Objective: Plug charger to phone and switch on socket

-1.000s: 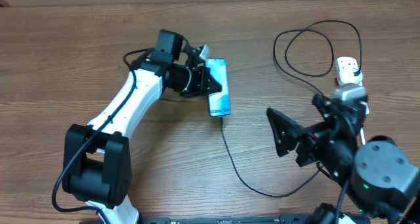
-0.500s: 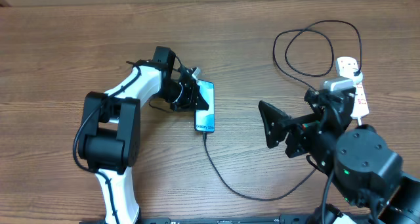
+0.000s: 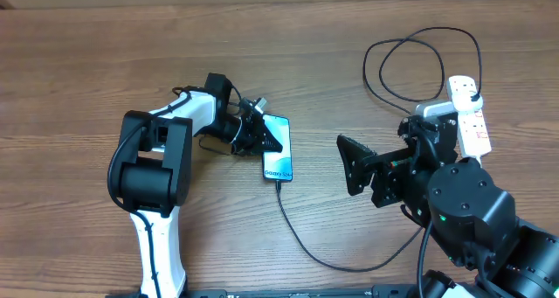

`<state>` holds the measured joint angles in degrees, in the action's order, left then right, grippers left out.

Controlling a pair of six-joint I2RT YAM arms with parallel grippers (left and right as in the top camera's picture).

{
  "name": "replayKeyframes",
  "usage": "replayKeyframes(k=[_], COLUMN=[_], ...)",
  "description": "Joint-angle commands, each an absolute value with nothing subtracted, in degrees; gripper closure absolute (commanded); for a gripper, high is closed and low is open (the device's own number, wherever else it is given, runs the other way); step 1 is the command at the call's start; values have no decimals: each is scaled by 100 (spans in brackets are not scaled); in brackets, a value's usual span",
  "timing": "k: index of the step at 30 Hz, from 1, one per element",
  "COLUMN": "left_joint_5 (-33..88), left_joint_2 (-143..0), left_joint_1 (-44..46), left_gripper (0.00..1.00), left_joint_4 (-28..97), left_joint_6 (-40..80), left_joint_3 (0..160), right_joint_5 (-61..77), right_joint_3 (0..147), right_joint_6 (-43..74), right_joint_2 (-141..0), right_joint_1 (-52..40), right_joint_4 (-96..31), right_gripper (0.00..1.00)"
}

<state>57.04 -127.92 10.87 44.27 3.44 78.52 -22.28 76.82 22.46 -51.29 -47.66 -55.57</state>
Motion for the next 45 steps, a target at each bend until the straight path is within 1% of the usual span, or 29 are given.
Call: replayKeyframes(k=[1, 4, 6, 11, 17, 24, 28, 30, 36, 40, 45], left_joint_5=[4834, 4683, 4578, 4226, 3634, 3103, 3642, 3496, 3183, 2482, 2510], left_joint_2=[-12927, -12927, -12927, -12927, -12927, -12927, -12927, -12927, -12927, -12927, -12927], left_joint_1=[1083, 1085, 1083, 1083, 1083, 1096, 1177, 1278, 1358, 1354, 1354], left_gripper=[88, 86, 78, 68, 54, 51, 50, 47, 45, 45, 45], left_joint_4=[4525, 4591, 4589, 4584, 4692, 4764, 4727, 4755, 4460, 4473, 4554], left_joint_6=[174, 172, 200, 508, 690, 567, -161, -454, -290, 196, 596], left_joint_3=[7889, 7889, 7889, 7889, 7889, 7891, 7905, 7942, 8145, 8272, 8270], right_joint_5=[-2228, -2228, -2228, -2228, -2228, -2228, -2228, -2226, -2228, -2224, -2228], right_joint_3=[7732, 7732, 7732, 7732, 7732, 7732, 7732, 7732, 7732, 7732, 7732], right_joint_6=[2274, 2274, 2274, 2274, 2274, 2276, 2274, 2276, 2346, 2427, 2425], right_joint_2=[-5098, -5098, -5098, -5098, -5098, -5098, -5140, -5207, -5446, -5533, -5537], right_joint_1=[-4751, -4751, -4751, -4751, -4751, -4751, -4751, -4751, -4751, -4751, -4751], right_joint_4=[-5566, -5631, -5690, -5758, -5802, -5800, -5778, -5782, -5756, -5758, -5758], right_gripper=[0, 0, 0, 0, 0, 0, 0, 0, 0, 0, 0])
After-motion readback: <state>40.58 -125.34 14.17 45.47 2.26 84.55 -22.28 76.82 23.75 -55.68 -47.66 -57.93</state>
